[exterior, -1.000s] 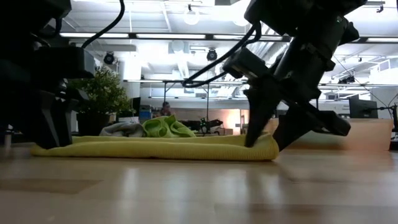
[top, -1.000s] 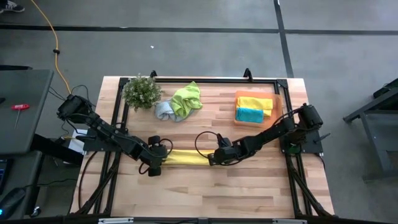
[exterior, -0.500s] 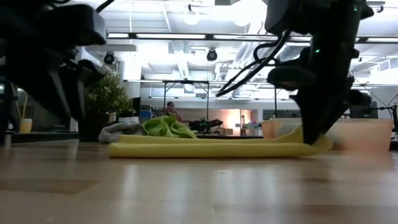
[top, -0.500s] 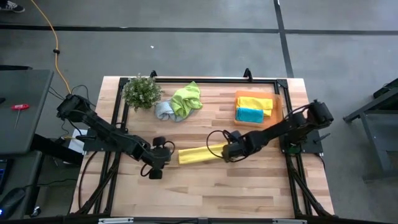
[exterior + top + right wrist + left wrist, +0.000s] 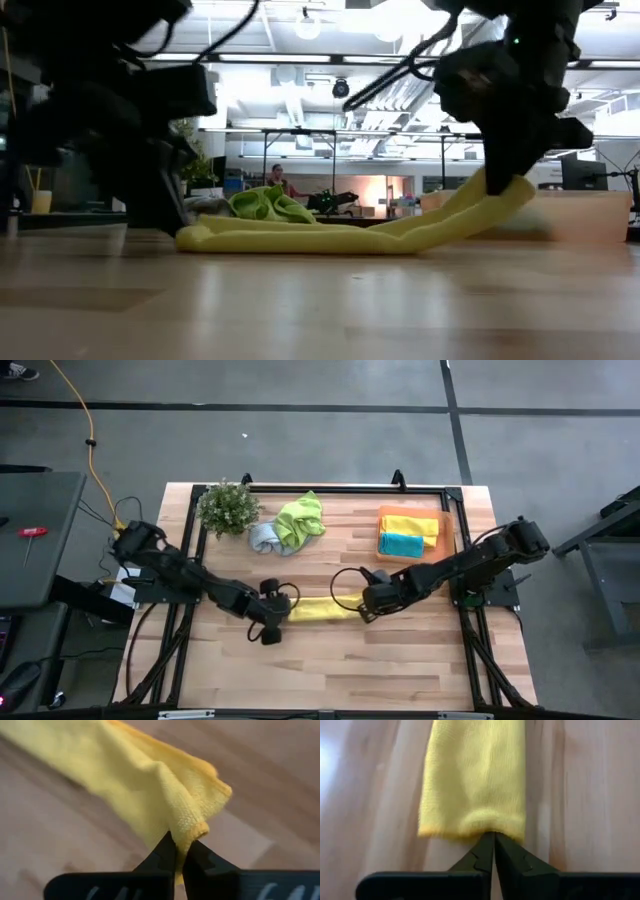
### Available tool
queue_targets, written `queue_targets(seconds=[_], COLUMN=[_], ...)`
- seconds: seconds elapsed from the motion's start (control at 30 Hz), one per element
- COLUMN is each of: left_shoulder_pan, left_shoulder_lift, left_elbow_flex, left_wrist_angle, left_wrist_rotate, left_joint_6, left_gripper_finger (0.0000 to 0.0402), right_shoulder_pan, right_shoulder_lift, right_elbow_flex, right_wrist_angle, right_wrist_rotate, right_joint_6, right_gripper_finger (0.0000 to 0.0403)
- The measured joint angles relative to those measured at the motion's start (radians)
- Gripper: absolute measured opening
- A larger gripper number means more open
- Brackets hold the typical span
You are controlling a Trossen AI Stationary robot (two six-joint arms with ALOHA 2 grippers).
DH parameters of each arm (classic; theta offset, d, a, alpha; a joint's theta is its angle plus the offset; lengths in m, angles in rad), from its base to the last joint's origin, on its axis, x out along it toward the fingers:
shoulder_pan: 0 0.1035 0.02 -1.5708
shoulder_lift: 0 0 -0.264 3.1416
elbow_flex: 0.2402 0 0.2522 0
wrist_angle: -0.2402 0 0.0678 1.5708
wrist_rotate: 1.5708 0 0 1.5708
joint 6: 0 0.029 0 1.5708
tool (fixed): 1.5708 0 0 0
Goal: Fold microfiber towels
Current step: Fold the yellow microfiber cloth
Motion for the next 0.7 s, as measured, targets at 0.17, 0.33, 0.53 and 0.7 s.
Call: queue_targets(seconds=[0.17, 0.33, 0.53, 0.7], left_shoulder_pan=[0.031, 0.033, 0.032, 0.032], left_shoulder_lift=[0.062, 0.073, 0.072, 0.073], left_elbow_flex=[0.006, 0.005, 0.004, 0.003], left_wrist_angle=[0.07, 0.071, 0.07, 0.072], left_wrist_rotate=[0.025, 0.028, 0.029, 0.029], left_joint_6=[-0.062, -0.072, -0.072, -0.065], left_gripper_finger=[0.0006, 0.0004, 0.0001, 0.0001], right_shoulder_pan=[0.003, 0.003, 0.0, -0.018], right_shoulder_lift=[0.002, 0.002, 0.002, 0.01], right_elbow_flex=[0.009, 0.047, 0.055, 0.056], right_wrist_angle=[0.114, 0.186, 0.32, 0.395], right_wrist_rotate=[-0.008, 0.003, 0.011, 0.048], right_joint_6=[0.006, 0.001, 0.004, 0.006], right_gripper_finger=[0.0, 0.0, 0.0, 0.0])
